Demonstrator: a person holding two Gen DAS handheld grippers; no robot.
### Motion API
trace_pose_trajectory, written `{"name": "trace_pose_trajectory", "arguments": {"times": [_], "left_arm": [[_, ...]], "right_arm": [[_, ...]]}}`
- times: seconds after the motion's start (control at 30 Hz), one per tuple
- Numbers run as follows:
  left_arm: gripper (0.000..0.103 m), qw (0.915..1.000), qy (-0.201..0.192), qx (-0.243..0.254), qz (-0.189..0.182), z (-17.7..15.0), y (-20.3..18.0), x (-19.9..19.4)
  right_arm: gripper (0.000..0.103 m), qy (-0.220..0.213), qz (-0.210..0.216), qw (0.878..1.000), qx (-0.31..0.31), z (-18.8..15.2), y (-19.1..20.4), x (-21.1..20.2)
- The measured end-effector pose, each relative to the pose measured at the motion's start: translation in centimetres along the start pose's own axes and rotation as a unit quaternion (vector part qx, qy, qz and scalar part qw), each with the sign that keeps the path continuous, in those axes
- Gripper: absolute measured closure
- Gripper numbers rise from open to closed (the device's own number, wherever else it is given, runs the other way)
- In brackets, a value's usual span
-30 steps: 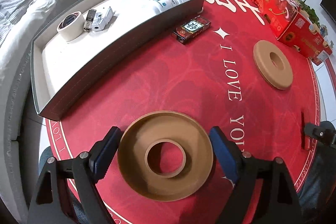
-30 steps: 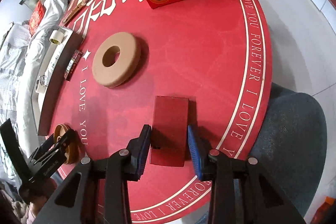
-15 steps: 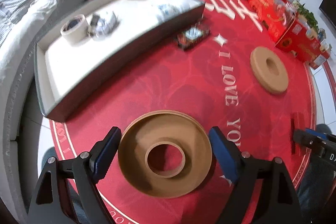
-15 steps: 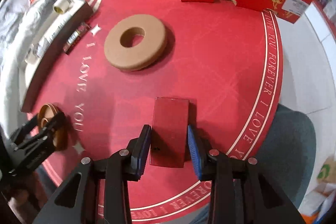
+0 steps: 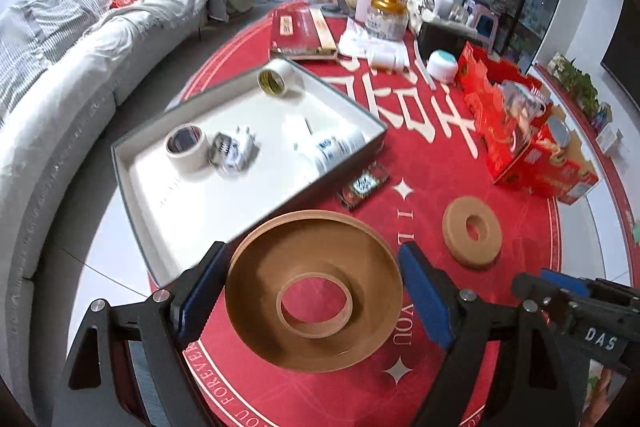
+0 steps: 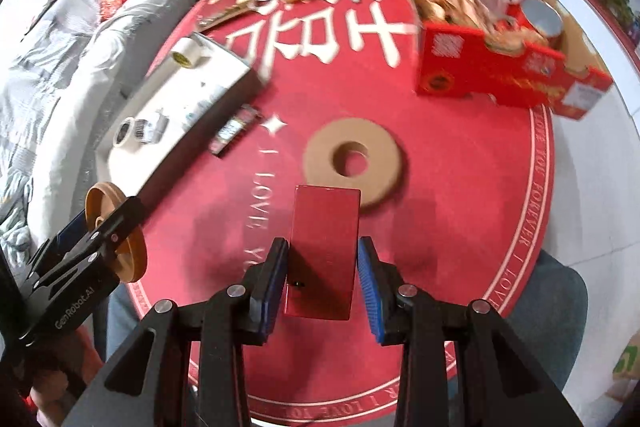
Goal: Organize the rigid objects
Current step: 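Lift and carry the red box and cork ring over the gray tray with both tools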
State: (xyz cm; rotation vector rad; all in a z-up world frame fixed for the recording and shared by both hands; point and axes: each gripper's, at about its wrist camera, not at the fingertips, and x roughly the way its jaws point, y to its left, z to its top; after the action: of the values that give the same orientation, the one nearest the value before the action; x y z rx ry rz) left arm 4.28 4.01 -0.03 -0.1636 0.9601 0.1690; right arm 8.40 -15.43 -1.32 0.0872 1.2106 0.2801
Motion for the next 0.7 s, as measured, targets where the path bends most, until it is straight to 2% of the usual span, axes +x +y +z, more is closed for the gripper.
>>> {"name": "trace_pose_trajectory", "arguments": {"times": [0.33,0.5,0.53,0.57,0.7], "left_arm": [[0.016,0.999,-0.025,-0.037,0.002,2.9,3.0,-2.3],[0.016,0.997,-0.048,-0.058,0.019,5.3,5.6,-3.5],[0.016,0.9965,-0.053,-0.061,0.022,5.7,6.1,-3.8],[0.016,0.9958,-0.06,-0.065,0.027,6.3,6.6,-4.0],[0.016,0.9934,-0.073,-0.076,0.045,7.7,8.5,-4.7]], "right_arm": [[0.066,-0.018,0.018,0.999,-0.023,2.7,3.1,-1.1],[0.067,-0.049,0.027,0.997,-0.046,5.4,5.5,-2.7],[0.068,-0.053,0.028,0.997,-0.05,5.8,5.9,-2.9],[0.073,-0.059,0.033,0.996,-0.057,6.5,6.7,-3.3],[0.074,-0.07,0.053,0.993,-0.075,8.6,8.9,-3.8]]}}
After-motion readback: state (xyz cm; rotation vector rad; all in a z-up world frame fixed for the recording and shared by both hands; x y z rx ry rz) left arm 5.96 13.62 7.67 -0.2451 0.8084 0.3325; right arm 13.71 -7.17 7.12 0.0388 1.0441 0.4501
